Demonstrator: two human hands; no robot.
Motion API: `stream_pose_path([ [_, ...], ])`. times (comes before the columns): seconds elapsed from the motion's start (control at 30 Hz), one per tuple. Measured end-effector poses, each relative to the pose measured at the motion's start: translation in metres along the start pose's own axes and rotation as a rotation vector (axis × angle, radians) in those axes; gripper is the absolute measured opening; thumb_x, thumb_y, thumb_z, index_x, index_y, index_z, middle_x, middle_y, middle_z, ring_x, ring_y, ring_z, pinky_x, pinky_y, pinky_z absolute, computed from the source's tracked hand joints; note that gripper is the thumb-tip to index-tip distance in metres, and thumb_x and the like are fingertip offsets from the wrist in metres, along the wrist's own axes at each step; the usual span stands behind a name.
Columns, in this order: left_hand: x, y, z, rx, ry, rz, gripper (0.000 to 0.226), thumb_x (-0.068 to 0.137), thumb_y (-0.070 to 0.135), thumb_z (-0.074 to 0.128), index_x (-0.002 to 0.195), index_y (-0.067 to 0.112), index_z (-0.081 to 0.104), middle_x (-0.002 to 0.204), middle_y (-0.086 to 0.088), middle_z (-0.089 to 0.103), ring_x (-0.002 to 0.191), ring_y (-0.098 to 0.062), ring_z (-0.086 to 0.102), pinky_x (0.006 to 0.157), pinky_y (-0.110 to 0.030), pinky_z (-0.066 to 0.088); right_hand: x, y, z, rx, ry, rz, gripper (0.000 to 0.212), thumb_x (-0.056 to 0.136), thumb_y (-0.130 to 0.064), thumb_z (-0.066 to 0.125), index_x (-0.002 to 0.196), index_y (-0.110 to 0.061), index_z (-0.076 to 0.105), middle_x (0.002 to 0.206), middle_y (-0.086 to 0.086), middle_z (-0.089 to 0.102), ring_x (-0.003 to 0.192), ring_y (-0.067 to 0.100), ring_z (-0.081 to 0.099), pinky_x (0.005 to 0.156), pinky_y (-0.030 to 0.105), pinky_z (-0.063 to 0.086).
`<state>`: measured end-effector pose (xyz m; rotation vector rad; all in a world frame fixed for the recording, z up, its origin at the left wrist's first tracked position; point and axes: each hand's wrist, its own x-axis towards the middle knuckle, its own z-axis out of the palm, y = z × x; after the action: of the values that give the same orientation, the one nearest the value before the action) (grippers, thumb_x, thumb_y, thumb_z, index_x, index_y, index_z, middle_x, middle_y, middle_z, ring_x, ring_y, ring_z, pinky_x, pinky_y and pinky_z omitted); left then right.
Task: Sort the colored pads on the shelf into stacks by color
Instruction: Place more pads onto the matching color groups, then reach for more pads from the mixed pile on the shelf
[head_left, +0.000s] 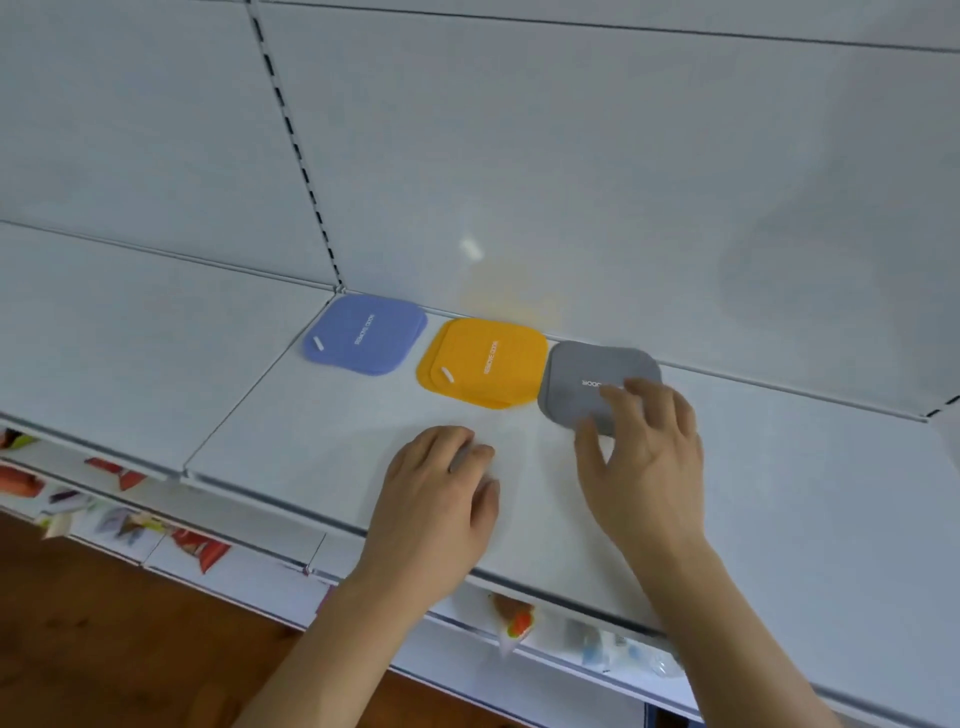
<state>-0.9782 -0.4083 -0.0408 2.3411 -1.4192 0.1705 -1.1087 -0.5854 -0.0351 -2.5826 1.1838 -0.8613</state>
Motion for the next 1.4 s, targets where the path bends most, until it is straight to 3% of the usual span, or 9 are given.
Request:
stream_pose_path([
  [0.23, -0.046, -0.049, -0.028, 0.007, 0.035, -0.093, 0.037, 0.097, 0.040, 0.056, 0.120, 0.015, 0.072, 0.127, -0.004, 0.063, 0.124, -0.028, 0.058, 0.101, -0.046, 0.053, -0.075, -0.070, 0.009, 0.126, -0.185, -0.261, 0.033, 0.096, -0.037, 0.059, 0.115, -0.013, 0.072, 0.129, 0.012, 0.067, 0.126, 0.038, 0.059, 0.103, 0.052, 0.050],
  [0.37, -0.089, -0.092, -0.058, 0.040, 0.017, -0.167, 0.047, 0.099, 0.048, 0.045, 0.127, 0.020, 0.069, 0.136, 0.002, 0.060, 0.133, -0.023, 0.052, 0.107, -0.043, 0.051, -0.106, -0.118, 0.016, 0.167, -0.220, -0.292, 0.028, 0.095, -0.037, 0.059, 0.107, -0.017, 0.074, 0.127, 0.009, 0.069, 0.125, 0.036, 0.061, 0.101, 0.051, 0.052],
  [0.47, -0.127, -0.131, -0.086, 0.037, 0.016, -0.246, 0.044, 0.098, 0.044, 0.050, 0.129, 0.020, 0.070, 0.133, 0.003, 0.063, 0.130, -0.023, 0.056, 0.106, -0.043, 0.053, -0.126, -0.170, 0.022, 0.181, -0.260, -0.340, 0.034, 0.096, -0.041, 0.056, 0.110, -0.018, 0.076, 0.125, 0.005, 0.071, 0.124, 0.032, 0.063, 0.100, 0.050, 0.054],
  [0.57, -0.173, -0.180, -0.112, 0.068, -0.035, -0.363, 0.038, 0.100, 0.043, 0.058, 0.130, 0.024, 0.070, 0.130, 0.006, 0.065, 0.129, -0.020, 0.057, 0.106, -0.040, 0.052, -0.146, -0.232, 0.036, 0.233, -0.286, -0.427, 0.030, 0.094, -0.039, 0.060, 0.106, -0.017, 0.078, 0.116, 0.002, 0.073, 0.114, 0.027, 0.067, 0.095, 0.043, 0.058],
  [0.7, -0.231, -0.239, -0.141, 0.048, -0.093, -0.497, 0.039, 0.102, 0.048, 0.052, 0.132, 0.028, 0.067, 0.130, 0.011, 0.066, 0.127, -0.015, 0.058, 0.108, -0.034, 0.050, -0.172, -0.302, 0.063, 0.237, -0.407, -0.511, 0.026, 0.089, -0.038, 0.067, 0.103, -0.019, 0.079, 0.105, -0.002, 0.075, 0.101, 0.023, 0.070, 0.083, 0.037, 0.062],
  [0.87, -0.280, -0.300, -0.164, 0.036, -0.070, -0.654, 0.043, 0.103, 0.051, 0.050, 0.137, 0.030, 0.065, 0.138, 0.010, 0.065, 0.132, -0.015, 0.056, 0.111, -0.033, 0.048, -0.187, -0.377, 0.097, 0.205, -0.563, -0.619, 0.038, 0.093, -0.048, 0.053, 0.104, -0.022, 0.078, 0.103, -0.003, 0.076, 0.097, 0.021, 0.071, 0.083, 0.037, 0.063],
  [1.0, -0.300, -0.354, -0.176, 0.025, -0.069, -0.770, 0.051, 0.102, 0.057, 0.038, 0.139, 0.031, 0.063, 0.143, 0.010, 0.062, 0.135, -0.016, 0.052, 0.112, -0.037, 0.047, -0.185, -0.435, 0.133, 0.176, -0.603, -0.699, 0.036, 0.093, -0.049, 0.056, 0.107, -0.023, 0.077, 0.106, -0.004, 0.076, 0.100, 0.019, 0.070, 0.085, 0.035, 0.062],
  [1.2, -0.295, -0.446, -0.207, 0.093, -0.061, -0.813, 0.047, 0.105, 0.053, 0.040, 0.140, 0.030, 0.062, 0.143, 0.011, 0.060, 0.137, -0.016, 0.049, 0.115, -0.038, 0.043, -0.171, -0.527, 0.199, 0.220, -0.616, -0.752, 0.043, 0.095, -0.056, 0.052, 0.110, -0.023, 0.076, 0.111, -0.004, 0.075, 0.104, 0.018, 0.069, 0.086, 0.036, 0.063],
  [1.4, -0.273, -0.539, -0.252, 0.165, 0.010, -0.865, 0.039, 0.099, 0.047, 0.051, 0.123, 0.026, 0.073, 0.123, 0.007, 0.071, 0.120, -0.023, 0.063, 0.098, -0.044, 0.056, -0.139, -0.622, 0.244, 0.328, -0.603, -0.804, 0.044, 0.097, -0.056, 0.048, 0.112, -0.025, 0.075, 0.116, -0.007, 0.072, 0.111, 0.017, 0.065, 0.090, 0.035, 0.059],
])
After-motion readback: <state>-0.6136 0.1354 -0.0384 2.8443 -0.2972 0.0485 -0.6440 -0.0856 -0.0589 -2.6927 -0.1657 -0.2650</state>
